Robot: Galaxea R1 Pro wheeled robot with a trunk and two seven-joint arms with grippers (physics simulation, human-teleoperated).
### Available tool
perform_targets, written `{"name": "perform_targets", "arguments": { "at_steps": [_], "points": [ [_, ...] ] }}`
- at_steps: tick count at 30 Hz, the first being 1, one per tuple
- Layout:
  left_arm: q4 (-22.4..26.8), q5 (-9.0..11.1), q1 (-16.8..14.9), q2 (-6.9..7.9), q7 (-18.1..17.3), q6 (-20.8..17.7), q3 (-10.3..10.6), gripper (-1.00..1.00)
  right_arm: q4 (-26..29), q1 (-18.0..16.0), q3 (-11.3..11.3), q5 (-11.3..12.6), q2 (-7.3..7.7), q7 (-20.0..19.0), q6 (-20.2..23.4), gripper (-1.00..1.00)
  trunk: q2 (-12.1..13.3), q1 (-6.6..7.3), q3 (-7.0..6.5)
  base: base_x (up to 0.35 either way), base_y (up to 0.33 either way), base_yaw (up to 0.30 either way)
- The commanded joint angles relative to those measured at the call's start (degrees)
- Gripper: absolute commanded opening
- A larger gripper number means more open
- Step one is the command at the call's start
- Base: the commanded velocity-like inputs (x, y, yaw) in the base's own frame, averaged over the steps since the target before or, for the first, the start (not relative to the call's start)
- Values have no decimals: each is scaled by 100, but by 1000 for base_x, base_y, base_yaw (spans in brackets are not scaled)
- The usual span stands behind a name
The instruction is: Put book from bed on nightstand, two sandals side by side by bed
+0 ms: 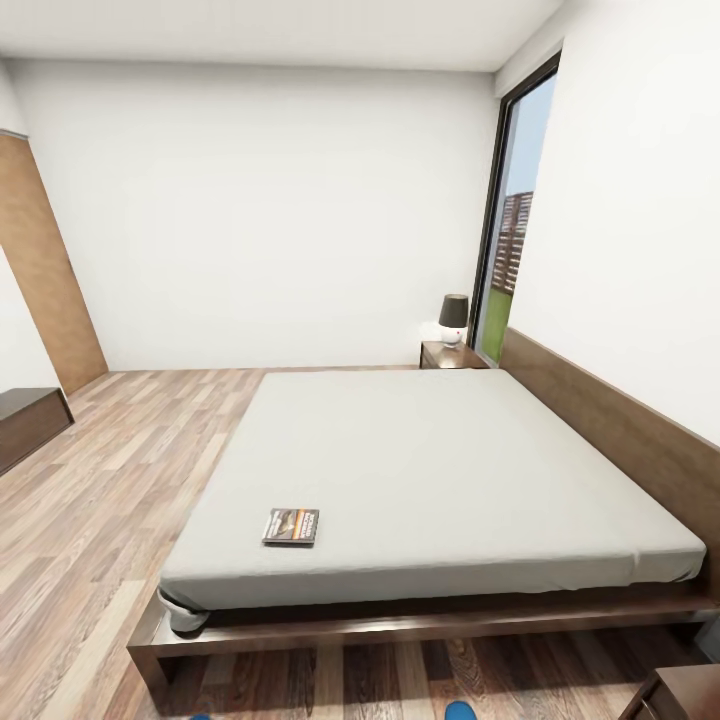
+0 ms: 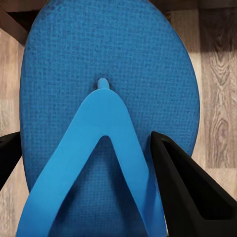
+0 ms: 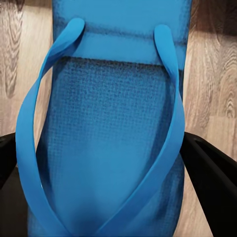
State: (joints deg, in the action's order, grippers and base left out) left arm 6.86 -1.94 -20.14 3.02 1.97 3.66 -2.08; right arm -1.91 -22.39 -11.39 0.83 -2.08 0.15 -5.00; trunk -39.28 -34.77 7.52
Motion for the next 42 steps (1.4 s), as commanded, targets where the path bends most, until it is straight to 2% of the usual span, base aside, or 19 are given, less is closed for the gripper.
{"name": "perform_targets", "arguments": {
  "at_steps": [1, 15, 22, 29, 42],
  "points": [
    [-7, -26, 23, -2, 5, 64, -20, -100, -20, -5, -29, 22, -6, 2, -36, -100, -8, -1, 9, 0, 0, 0],
    [-9, -10, 229, -3, 5, 539, -20, -100, -20, 57, -32, 14, -4, 2, -36, -100, -8, -1, 9, 0, 0, 0],
    [-9, -6, 285, 1, -16, 637, -20, -100, -20, 67, -37, 14, -17, 2, -36, -100, -8, -1, 9, 0, 0, 0],
    [-9, 71, 362, 4, -52, 854, -20, -100, -20, 73, -44, 11, -26, 2, -36, -100, -8, -1, 9, 0, 0, 0],
    [-9, 80, 370, 6, -63, 898, -20, -100, -20, 77, -46, 5, -27, 2, -52, -100, -8, -1, 9, 0, 0, 0]
  ]
}}
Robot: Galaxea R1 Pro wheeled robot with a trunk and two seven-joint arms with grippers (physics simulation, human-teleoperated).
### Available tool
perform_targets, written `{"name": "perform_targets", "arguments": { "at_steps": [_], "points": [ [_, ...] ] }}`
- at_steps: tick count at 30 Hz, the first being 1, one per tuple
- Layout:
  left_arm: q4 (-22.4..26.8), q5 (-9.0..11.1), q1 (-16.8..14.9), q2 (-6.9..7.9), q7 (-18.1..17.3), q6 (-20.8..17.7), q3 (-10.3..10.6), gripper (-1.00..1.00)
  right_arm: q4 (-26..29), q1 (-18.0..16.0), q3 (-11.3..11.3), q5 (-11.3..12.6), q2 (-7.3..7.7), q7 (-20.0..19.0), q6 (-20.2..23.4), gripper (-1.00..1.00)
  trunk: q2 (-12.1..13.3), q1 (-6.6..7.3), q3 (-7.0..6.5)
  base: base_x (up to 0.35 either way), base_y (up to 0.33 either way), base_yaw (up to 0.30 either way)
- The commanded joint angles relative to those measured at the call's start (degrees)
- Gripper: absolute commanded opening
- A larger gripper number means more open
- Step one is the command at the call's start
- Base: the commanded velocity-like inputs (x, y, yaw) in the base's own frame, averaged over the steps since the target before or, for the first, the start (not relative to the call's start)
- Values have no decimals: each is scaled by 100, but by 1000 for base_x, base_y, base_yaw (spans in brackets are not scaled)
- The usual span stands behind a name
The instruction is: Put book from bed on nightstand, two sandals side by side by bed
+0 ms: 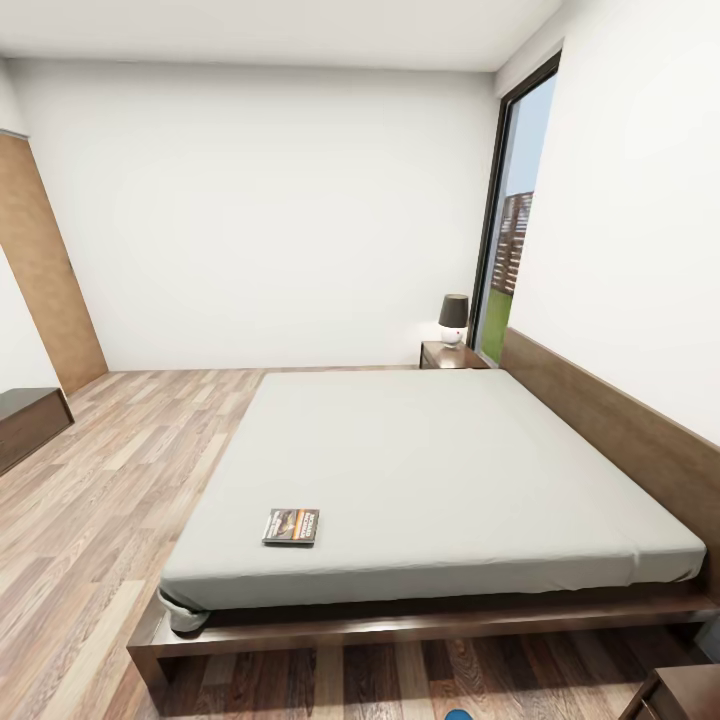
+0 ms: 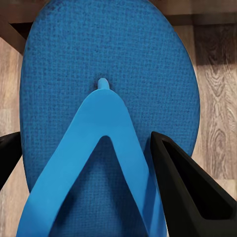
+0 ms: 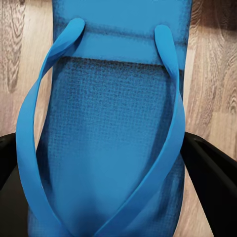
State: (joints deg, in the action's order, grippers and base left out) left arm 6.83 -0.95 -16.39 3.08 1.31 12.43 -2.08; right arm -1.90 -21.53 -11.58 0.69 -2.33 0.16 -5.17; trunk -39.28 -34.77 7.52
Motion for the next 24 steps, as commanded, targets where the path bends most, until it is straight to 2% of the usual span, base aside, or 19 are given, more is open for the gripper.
{"name": "perform_targets", "arguments": {
  "at_steps": [1, 24],
  "points": [
    [-6, -19, -5, -1, 2, 22, -20, -100, -20, -9, -28, 19, -3, 1, -36, -100, -8, -2, 9, 8, 21, 0],
    [-6, -27, -5, 0, -8, 31, -20, -100, -20, -9, -30, 19, -13, 1, -46, -100, -8, -2, 9, 83, 91, 0]
  ]
}}
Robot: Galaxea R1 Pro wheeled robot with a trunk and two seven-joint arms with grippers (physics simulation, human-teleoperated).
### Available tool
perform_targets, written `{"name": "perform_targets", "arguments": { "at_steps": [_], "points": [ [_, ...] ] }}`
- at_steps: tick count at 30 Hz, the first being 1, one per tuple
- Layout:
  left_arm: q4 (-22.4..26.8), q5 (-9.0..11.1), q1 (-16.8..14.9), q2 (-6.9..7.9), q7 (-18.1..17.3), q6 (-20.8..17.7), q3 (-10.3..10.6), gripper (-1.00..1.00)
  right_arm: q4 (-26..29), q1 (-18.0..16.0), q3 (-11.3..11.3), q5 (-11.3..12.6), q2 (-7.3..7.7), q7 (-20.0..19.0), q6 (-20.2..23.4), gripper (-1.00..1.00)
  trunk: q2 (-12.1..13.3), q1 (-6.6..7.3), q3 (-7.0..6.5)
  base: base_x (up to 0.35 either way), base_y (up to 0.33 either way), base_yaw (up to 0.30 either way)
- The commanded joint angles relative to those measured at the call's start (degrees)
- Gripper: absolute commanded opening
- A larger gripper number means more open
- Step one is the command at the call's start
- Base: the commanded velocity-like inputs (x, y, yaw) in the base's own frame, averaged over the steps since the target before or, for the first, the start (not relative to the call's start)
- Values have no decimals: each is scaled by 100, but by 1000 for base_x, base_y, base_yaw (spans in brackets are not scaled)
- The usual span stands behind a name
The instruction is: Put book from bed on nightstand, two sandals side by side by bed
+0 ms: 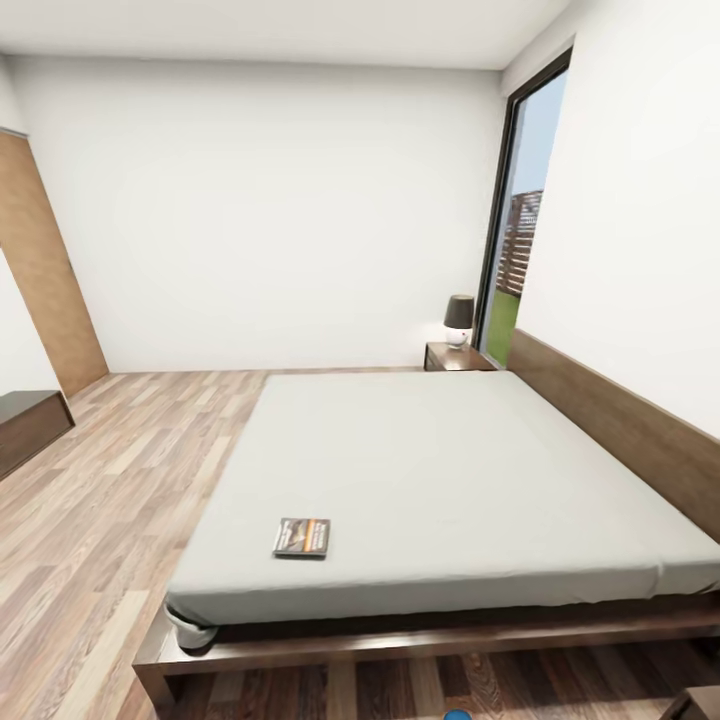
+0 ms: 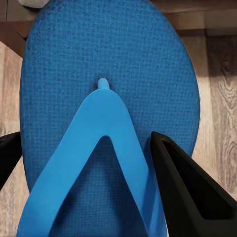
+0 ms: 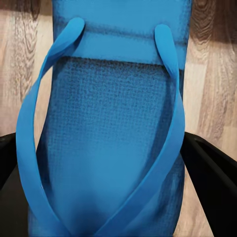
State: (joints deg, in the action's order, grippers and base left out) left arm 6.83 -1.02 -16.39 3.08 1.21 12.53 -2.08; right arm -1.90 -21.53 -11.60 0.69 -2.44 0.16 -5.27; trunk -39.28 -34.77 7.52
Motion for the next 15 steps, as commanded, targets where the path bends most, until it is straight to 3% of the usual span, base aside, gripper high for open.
{"name": "perform_targets", "arguments": {
  "at_steps": [1, 15],
  "points": [
    [-6, -20, -5, -1, 2, 21, -20, -100, -20, -10, -29, 19, -2, 1, -35, -100, -8, -2, 9, 22, 181, 0],
    [-6, -21, -3, -1, 2, 23, -20, -100, -20, -6, -34, 19, -2, 1, -35, -100, -8, -2, 9, -8, 216, 0]
  ]
}}
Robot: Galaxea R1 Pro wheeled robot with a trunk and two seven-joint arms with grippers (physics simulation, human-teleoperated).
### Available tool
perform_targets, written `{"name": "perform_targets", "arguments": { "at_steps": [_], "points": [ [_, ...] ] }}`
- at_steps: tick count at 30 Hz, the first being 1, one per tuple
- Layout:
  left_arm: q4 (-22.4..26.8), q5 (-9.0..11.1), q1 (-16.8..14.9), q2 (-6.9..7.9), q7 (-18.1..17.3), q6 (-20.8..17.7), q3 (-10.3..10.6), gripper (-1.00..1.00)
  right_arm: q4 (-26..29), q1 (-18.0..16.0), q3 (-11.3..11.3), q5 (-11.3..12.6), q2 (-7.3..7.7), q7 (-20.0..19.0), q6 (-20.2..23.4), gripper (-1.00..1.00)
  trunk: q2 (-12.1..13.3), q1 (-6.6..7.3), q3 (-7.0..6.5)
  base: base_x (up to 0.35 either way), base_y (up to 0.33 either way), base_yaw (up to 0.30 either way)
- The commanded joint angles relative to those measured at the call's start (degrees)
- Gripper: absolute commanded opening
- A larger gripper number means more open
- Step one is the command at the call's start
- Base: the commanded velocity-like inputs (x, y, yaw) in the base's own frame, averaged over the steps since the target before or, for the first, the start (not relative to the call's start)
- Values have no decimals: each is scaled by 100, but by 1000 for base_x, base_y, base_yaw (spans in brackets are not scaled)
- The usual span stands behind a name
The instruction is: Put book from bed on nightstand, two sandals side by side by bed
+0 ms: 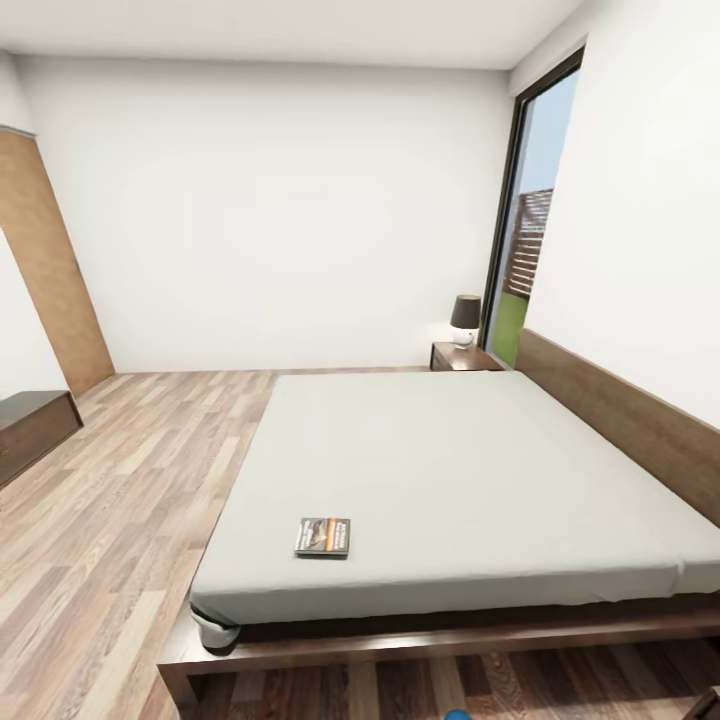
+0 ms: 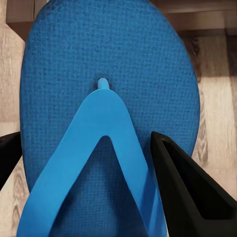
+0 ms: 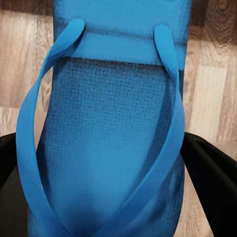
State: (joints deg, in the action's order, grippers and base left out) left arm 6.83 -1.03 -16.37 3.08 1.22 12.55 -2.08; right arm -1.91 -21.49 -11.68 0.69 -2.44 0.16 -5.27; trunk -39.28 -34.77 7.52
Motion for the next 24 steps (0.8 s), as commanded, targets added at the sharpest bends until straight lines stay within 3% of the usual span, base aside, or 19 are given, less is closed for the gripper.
{"name": "perform_targets", "arguments": {
  "at_steps": [1, 11, 14, 20, 24],
  "points": [
    [-6, -20, -6, -1, 1, 21, -20, -100, -20, -6, -27, 19, -2, 1, -36, -100, -8, -2, 9, 0, 85, 0],
    [-52, 13, -1, 27, 43, -23, -22, -100, -20, 12, -28, 19, -2, 1, -44, -100, -8, -2, 9, 0, 22, 0],
    [-294, 213, 1, 56, 125, -36, -26, -100, -20, 13, -24, 19, 3, 1, -44, -100, -8, -2, 9, 0, 2, 0],
    [-544, 1341, 343, 452, 807, -14, -22, -100, -20, 13, -19, 19, 6, 1, -44, -100, -8, -2, 9, 0, 0, 0],
    [-567, 1696, 606, 732, 952, -13, -21, -100, -20, 13, -19, 19, 6, 1, -44, -100, -8, -2, 9, 0, 0, 0]
  ]
}}
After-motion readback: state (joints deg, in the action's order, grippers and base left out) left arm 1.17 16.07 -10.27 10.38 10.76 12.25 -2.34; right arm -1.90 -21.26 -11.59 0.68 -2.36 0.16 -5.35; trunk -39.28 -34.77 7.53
